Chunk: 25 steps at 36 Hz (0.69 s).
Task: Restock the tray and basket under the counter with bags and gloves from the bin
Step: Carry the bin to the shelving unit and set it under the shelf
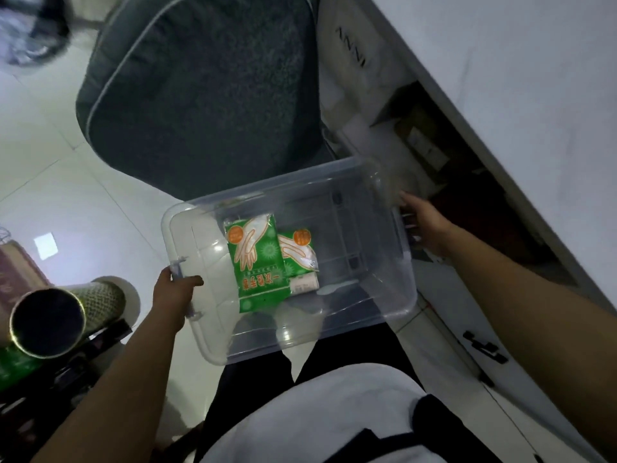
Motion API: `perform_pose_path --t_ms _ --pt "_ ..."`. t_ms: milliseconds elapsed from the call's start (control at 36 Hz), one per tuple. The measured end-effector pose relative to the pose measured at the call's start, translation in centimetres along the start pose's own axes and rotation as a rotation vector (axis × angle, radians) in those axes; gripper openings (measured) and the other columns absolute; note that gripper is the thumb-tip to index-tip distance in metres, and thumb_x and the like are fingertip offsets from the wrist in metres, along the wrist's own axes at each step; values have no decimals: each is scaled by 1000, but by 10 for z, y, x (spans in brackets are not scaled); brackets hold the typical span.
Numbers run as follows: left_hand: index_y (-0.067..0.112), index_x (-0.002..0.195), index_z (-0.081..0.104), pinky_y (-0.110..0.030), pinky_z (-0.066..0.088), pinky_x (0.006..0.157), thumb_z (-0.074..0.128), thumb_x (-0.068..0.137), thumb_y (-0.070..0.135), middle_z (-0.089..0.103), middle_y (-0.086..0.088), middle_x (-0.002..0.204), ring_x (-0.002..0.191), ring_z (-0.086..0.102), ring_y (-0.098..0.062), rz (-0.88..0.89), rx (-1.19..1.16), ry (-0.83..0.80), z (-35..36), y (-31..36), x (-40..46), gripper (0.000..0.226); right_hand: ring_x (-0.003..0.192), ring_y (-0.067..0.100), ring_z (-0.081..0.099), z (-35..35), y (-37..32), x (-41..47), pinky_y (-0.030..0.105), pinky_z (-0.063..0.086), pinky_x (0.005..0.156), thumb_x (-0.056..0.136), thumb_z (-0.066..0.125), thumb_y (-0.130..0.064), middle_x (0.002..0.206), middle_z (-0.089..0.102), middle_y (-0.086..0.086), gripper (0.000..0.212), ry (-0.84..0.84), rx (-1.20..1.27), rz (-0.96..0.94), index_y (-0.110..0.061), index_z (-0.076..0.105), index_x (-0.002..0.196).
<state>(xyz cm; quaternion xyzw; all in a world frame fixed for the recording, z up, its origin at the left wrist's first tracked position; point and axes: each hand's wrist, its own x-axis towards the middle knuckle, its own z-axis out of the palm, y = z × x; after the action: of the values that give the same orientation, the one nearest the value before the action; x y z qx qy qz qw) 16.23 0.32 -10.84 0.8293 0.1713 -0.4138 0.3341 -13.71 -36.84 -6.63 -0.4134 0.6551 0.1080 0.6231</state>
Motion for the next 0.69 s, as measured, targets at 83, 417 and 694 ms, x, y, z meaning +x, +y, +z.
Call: perform_pose_path --t_ms 83,417,694 --pt "21 130 55 -46 53 84 73 85 26 60 -8 120 96 57 -21 -35 -94 -134 -12 0 2 49 94 25 63 14 27 -29 36 52 73 83 55 -68 106 66 5 54 111 84 -39 -21 68 107" --pt "21 128 61 -59 55 80 60 95 42 61 -9 111 100 60 -23 99 97 -477 -49 34 2 39 73 23 64 82 202 -153 34 54 62 83 58 -68 82 69 3 46 625 391 43 -23 68 88" --pt "14 130 59 -62 54 83 66 91 41 65 -12 120 108 62 -33 251 426 -682 16 46 -63 48 87 29 68 82 333 -256 48 57 82 83 58 -67 94 72 8 44 671 666 18 -25 70 90"
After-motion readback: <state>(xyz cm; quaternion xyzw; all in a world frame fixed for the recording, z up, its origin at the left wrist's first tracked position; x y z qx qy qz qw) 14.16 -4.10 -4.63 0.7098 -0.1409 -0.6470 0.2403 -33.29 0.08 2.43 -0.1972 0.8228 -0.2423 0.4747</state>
